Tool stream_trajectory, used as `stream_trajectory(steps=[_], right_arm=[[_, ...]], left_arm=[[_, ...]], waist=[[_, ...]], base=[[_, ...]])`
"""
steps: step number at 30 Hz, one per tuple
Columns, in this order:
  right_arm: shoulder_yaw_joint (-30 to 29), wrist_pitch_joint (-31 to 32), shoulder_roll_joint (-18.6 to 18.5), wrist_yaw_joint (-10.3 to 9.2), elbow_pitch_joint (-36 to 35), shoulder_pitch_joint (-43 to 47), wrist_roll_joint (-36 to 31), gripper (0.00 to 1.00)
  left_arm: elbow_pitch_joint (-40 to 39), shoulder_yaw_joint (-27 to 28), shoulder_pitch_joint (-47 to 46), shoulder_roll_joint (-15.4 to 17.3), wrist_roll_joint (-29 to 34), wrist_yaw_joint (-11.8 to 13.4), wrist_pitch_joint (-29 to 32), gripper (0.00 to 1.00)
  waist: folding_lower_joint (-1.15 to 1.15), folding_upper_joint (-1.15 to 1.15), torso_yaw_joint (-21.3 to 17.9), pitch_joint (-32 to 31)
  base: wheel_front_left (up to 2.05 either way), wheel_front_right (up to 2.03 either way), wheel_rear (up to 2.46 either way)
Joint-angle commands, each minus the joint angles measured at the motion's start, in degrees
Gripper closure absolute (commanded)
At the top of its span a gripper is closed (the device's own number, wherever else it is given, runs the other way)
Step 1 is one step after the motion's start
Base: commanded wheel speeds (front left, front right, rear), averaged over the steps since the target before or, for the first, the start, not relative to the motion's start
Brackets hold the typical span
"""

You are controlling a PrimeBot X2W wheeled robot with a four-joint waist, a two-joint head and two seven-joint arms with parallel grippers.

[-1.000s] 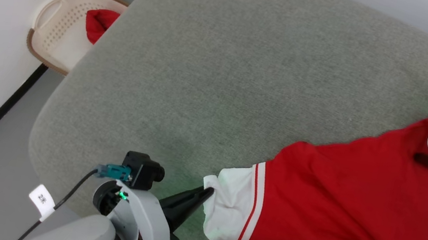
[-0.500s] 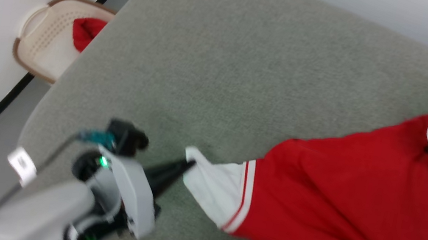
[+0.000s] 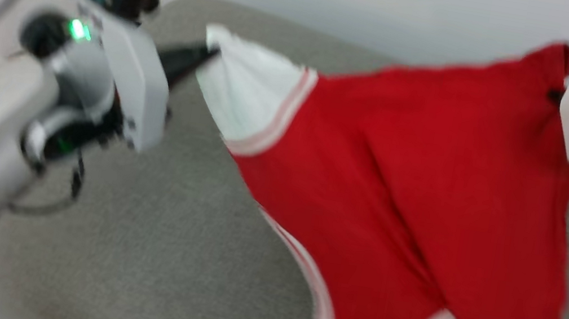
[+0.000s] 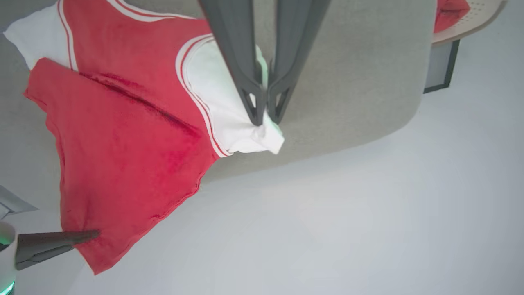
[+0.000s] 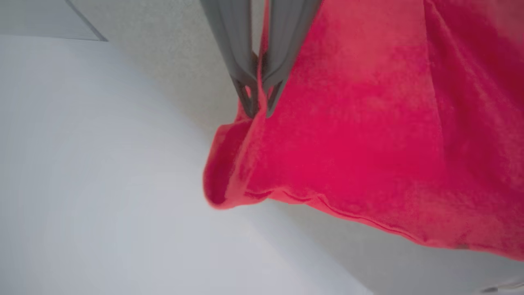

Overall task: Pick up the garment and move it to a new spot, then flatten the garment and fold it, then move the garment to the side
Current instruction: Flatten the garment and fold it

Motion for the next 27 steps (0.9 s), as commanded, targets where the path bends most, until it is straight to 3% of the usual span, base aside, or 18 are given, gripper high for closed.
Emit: stream_trajectory(steps=[1, 7, 14, 21, 27], right_arm=[[-0.19, -0.70, 0.14, -0.08, -0.05, -0.90, -0.72, 1.00], [-2.49, -9.39, 2.35, -0.08, 2.97, -5.18, -4.04, 1.00], [-6.52, -18.54, 5.90, -0.08, 8.62, -9.54, -7.86, 1.00], [-8.10, -20.44, 7.82, -0.08, 10.62, -11.98, -9.10, 1.00], [-9.98, -19.71, 7.49, -0.08, 10.87, -14.64, -9.09, 1.00]], left_arm=[[0.40, 0.19, -0.90, -0.06, 0.29, -0.41, 0.31, 1.00], [8.33, 0.84, -11.43, -1.05, 2.62, -2.01, 3.82, 1.00], [16.39, 1.36, -20.88, -3.43, 5.79, -3.26, 1.04, 1.00], [21.04, 0.60, -26.37, -5.05, 6.10, -3.64, -0.24, 1.00], [22.29, 0.15, -30.47, -5.26, 5.57, -3.75, -1.16, 1.00]], waist=[[0.00, 0.00, -3.56, -3.58], [0.00, 0.00, -6.79, -6.49], [0.00, 0.00, -9.62, -8.39], [0.00, 0.00, -11.83, -8.12], [0.00, 0.00, -13.43, -2.93]], base=[[0.00, 0.00, 0.00], [0.00, 0.00, 0.00], [0.00, 0.00, 0.00], [0.00, 0.00, 0.00], [0.00, 0.00, 0.00]])
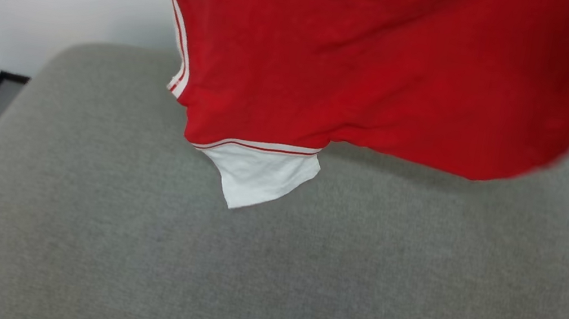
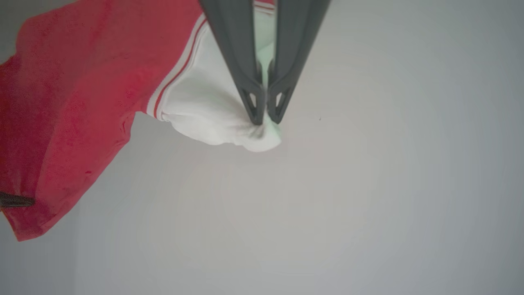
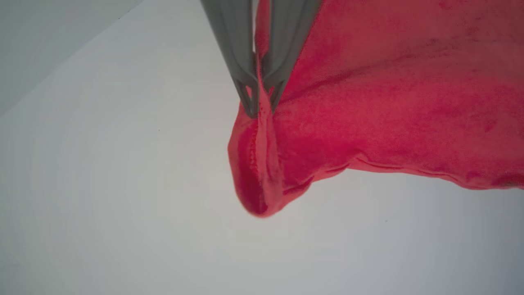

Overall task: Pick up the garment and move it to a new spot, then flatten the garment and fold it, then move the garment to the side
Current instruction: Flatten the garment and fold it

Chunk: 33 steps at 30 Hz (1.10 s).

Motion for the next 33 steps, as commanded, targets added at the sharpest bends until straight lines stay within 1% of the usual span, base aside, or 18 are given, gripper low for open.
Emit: stream_trajectory(steps=[1, 5, 7, 9, 12, 14, 16, 18, 20, 22, 25, 29, 31, 33], right_arm=[[-0.42, 0.05, 0.03, -0.08, 0.14, -0.82, -0.08, 1.00], [-2.17, -0.19, 1.04, -0.08, 1.51, -3.33, -1.26, 1.00], [-3.47, -2.25, 2.27, -0.08, 3.30, -5.11, -2.83, 1.00], [-4.58, -7.27, 3.75, -0.08, 6.21, -7.55, -6.45, 1.00], [-6.98, -16.33, 6.30, -0.08, 12.27, -10.69, -11.92, 1.00], [-8.66, -22.60, 7.32, -0.08, 16.31, -13.86, -15.83, 1.00], [-10.25, -26.48, 7.79, -0.08, 19.05, -17.18, -20.28, 1.00], [-12.69, -27.62, 7.21, -0.08, 19.88, -19.82, -24.41, 1.00], [-16.47, -27.74, 5.98, -0.08, 16.25, -21.02, -28.68, 1.00], [-20.88, -27.75, 5.15, -0.08, 13.02, -18.73, -33.32, 1.00], [-27.03, -27.68, 5.93, -0.07, 9.78, -13.68, -39.22, 1.00], [-32.47, -27.74, 7.44, -0.08, 7.82, -7.37, -44.99, 1.00], [-33.69, -27.74, 8.32, -0.08, 7.94, -4.28, -46.78, 1.00], [-34.22, -27.75, 8.81, -0.08, 7.96, -2.80, -47.94, 1.00]], left_arm=[[0.21, 0.07, -0.91, 0.06, -0.12, -0.19, -0.57, 1.00], [1.49, -0.44, -4.09, 1.04, 1.77, -0.17, -3.06, 1.00], [3.14, -0.51, -6.15, 1.31, 3.69, -0.17, -5.65, 1.00], [5.18, -0.81, -8.63, 0.94, 6.62, -0.17, -9.80, 1.00], [8.34, -0.23, -13.31, -1.12, 10.35, 1.03, -17.49, 1.00], [9.68, 0.56, -17.07, -2.69, 12.30, 1.63, -21.93, 1.00], [10.91, 1.11, -20.73, -3.65, 13.83, 1.69, -26.17, 1.00], [10.93, 2.00, -24.81, -4.75, 15.28, 1.38, -29.58, 1.00], [10.36, 3.52, -27.31, -5.93, 15.78, 0.99, -31.04, 1.00], [8.85, 5.82, -28.52, -6.30, 16.49, 0.71, -31.45, 1.00], [4.91, 9.98, -24.13, -6.56, 18.84, 0.23, -31.44, 1.00], [1.65, 15.69, -16.51, -7.74, 21.45, -0.01, -31.52, 1.00], [1.33, 17.08, -12.46, -8.57, 22.22, -0.13, -31.53, 1.00], [0.66, 16.46, -8.94, -9.39, 21.68, -0.17, -31.53, 1.00]], waist=[[0.00, 0.00, -1.05, 4.02], [0.00, 0.00, -2.78, 10.39], [0.00, 0.00, -4.03, 13.91], [0.00, 0.00, -5.42, 17.15], [0.00, 0.00, -6.50, 21.45], [0.00, 0.00, -6.42, 24.62], [0.00, 0.00, -6.02, 27.96], [0.00, 0.00, -5.33, 31.59], [0.00, 0.00, -4.45, 35.32], [0.00, 0.00, -3.57, 38.68], [0.00, 0.00, -2.56, 41.40], [0.00, 0.00, -1.25, 40.96], [0.00, 0.00, -0.65, 39.72], [0.00, 0.00, -0.02, 38.28]], base=[[0.00, 0.00, 0.00], [0.00, 0.00, 0.00], [0.00, 0.00, 0.00], [0.00, 0.00, 0.00], [0.00, 0.00, 0.00], [0.00, 0.00, 0.00], [0.00, 0.00, 0.00], [0.00, 0.00, 0.00], [0.00, 0.00, 0.00], [0.00, 0.00, 0.00], [0.00, 0.00, 0.00], [0.00, 0.00, 0.00], [0.00, 0.00, 0.00], [0.00, 0.00, 0.00]])
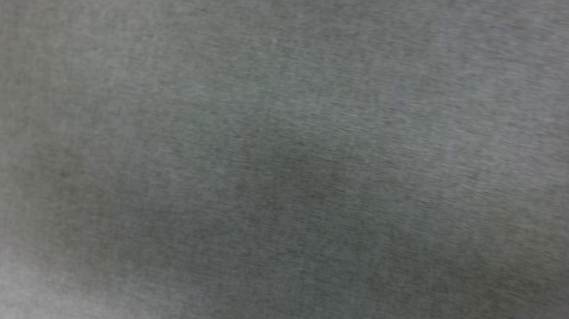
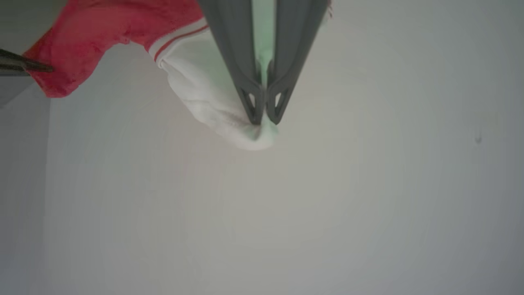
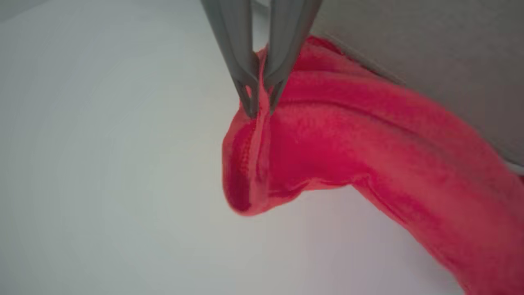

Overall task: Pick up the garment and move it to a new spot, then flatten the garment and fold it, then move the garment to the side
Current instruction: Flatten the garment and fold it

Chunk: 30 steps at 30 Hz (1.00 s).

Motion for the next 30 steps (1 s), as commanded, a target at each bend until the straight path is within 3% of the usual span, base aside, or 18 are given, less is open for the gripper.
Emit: stream_trajectory(steps=[1, 5, 10, 16, 21, 23, 24, 30], right_arm=[[-0.02, -0.11, 0.49, -0.08, -0.11, 0.57, -0.10, 1.00], [1.85, -0.10, -0.20, -0.08, 1.40, 3.45, 1.32, 1.00], [5.31, -0.08, -1.44, -0.08, 3.45, 7.15, 7.84, 1.00], [11.64, 1.18, -3.74, -0.08, 1.67, 15.12, 17.41, 1.00], [18.40, 5.10, -8.28, -0.07, -5.75, 26.11, 29.30, 1.00], [21.85, 7.47, -12.39, -0.08, -11.87, 32.84, 36.00, 1.00], [21.85, 7.47, -12.39, -0.08, -11.87, 32.84, 36.00, 1.00], [26.66, 9.65, -22.54, -0.08, -24.91, 47.73, 46.93, 1.00]], left_arm=[[-0.65, -0.86, 1.86, -0.32, -1.13, -0.22, -0.05, 1.00], [-1.95, -8.22, 6.82, 1.19, -7.22, -0.20, 0.11, 1.00], [-6.47, -19.06, 11.44, 6.15, -17.47, -0.21, 4.61, 1.00], [-12.58, -26.07, 17.57, 11.33, -27.81, -0.21, 10.33, 1.00], [-18.00, -30.51, 25.03, 16.18, -34.35, -0.22, 14.58, 1.00], [-22.06, -32.28, 30.65, 18.97, -37.52, -0.02, 16.22, 1.00], [-22.06, -32.28, 30.65, 18.97, -37.52, -0.02, 16.22, 1.00], [-36.41, -34.47, 45.10, 26.74, -40.88, 8.15, 15.03, 1.00]], waist=[[0.00, 0.00, 2.17, -1.13], [0.00, 0.00, 3.39, -5.09], [0.00, 0.00, 4.69, -10.57], [0.00, 0.00, 5.50, -16.62], [0.00, 0.00, 5.58, -22.61], [0.00, 0.00, 5.11, -25.73], [0.00, 0.00, 5.11, -25.73], [0.00, 0.00, 4.37, -30.36]], base=[[0.00, 0.00, 0.00], [0.00, 0.00, 0.00], [0.00, 0.00, 0.00], [0.00, 0.00, 0.00], [0.00, 0.00, 0.00], [0.00, 0.00, 0.00], [0.00, 0.00, 0.00], [0.00, 0.00, 0.00]])
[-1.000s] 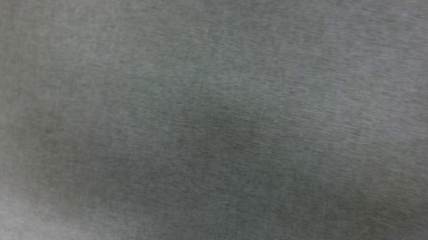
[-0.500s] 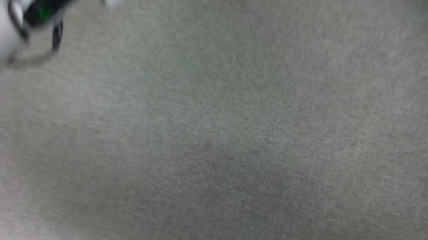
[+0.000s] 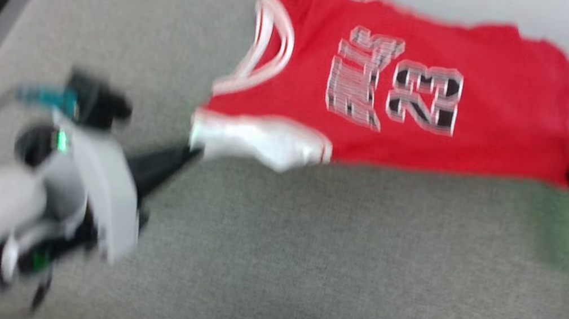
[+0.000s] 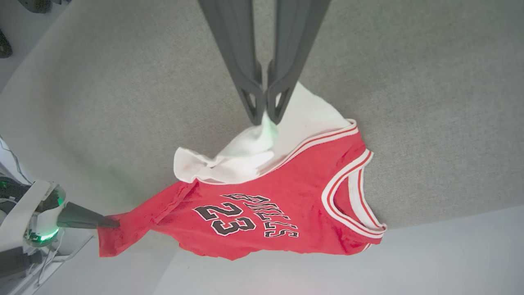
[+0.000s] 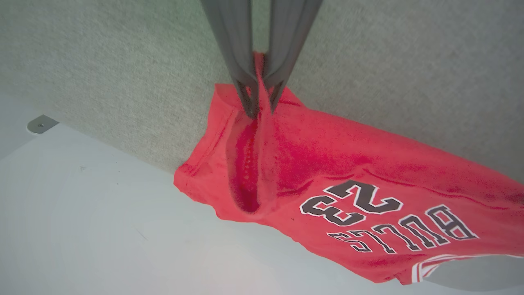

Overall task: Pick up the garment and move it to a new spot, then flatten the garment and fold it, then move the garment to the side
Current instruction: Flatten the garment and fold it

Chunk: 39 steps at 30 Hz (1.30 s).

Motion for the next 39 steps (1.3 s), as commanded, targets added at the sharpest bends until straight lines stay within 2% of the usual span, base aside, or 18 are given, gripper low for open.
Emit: stream_trajectory(steps=[1, 2, 3, 9, 12, 20, 26, 29, 32, 36, 39], right_arm=[[0.58, 0.30, -2.00, -0.08, -1.78, 3.15, 1.48, 1.00], [0.93, 0.15, -3.29, -0.08, -3.12, 4.98, 1.95, 1.00], [0.93, 0.15, -3.29, -0.08, -3.12, 4.98, 1.95, 1.00], [2.51, 1.11, -8.88, -0.08, -11.35, 16.36, 6.70, 1.00], [2.12, 1.70, -11.30, -0.08, -14.79, 20.88, 8.33, 1.00], [-1.80, 1.23, -14.24, -0.08, -20.41, 31.21, 11.05, 1.00], [-5.94, 1.22, -15.46, -0.08, -24.46, 34.73, 11.23, 1.00], [-8.36, 2.33, -14.99, -0.08, -26.71, 33.76, 10.24, 1.00], [-10.62, 4.25, -13.63, -0.08, -28.05, 31.85, 8.82, 1.00], [-13.35, 7.46, -11.19, -0.08, -28.16, 28.74, 5.76, 1.00], [-15.16, 9.68, -9.43, -0.08, -27.66, 26.49, 3.40, 1.00]], left_arm=[[-3.06, -0.32, 3.57, 1.60, -0.49, 2.23, -1.00, 1.00], [-5.18, -0.46, 5.71, 2.52, -1.23, 3.72, -1.61, 1.00], [-5.18, -0.46, 5.71, 2.52, -1.23, 3.72, -1.61, 1.00], [-14.94, -1.33, 17.36, 7.20, -3.95, 11.62, -4.57, 1.00], [-17.73, -1.53, 22.16, 8.50, -5.16, 14.47, -5.96, 1.00], [-22.78, -1.66, 31.21, 11.10, -8.70, 20.13, -10.77, 1.00], [-26.41, 0.13, 27.37, 14.83, -4.25, 22.68, -10.71, 1.00], [-26.96, 1.42, 23.08, 16.82, -0.80, 22.57, -8.12, 1.00], [-25.98, 2.70, 17.97, 17.41, 2.53, 20.76, -4.28, 1.00], [-21.72, 3.84, 11.45, 15.14, 5.93, 15.95, 0.72, 1.00], [-16.24, 4.18, 7.17, 12.02, 7.35, 11.58, 3.83, 1.00]], waist=[[0.00, 0.00, -0.34, -4.48], [0.00, 0.00, -0.35, -4.80], [0.00, 0.00, -0.35, -4.80], [0.00, 0.00, -0.11, -6.03], [0.00, 0.00, -0.02, -6.29], [0.00, 0.00, -0.33, -6.78], [0.00, 0.00, -1.63, -6.23], [0.00, 0.00, -2.91, -5.83], [0.00, 0.00, -4.38, -5.21], [0.00, 0.00, -5.74, -3.88], [0.00, 0.00, -6.24, -2.70]], base=[[0.00, 0.00, 0.00], [0.00, 0.00, 0.00], [0.00, 0.00, 0.00], [0.00, 0.00, 0.00], [0.00, 0.00, 0.00], [0.00, 0.00, 0.00], [0.00, 0.00, 0.00], [0.00, 0.00, 0.00], [0.00, 0.00, 0.00], [0.00, 0.00, 0.00], [0.00, 0.00, 0.00]])
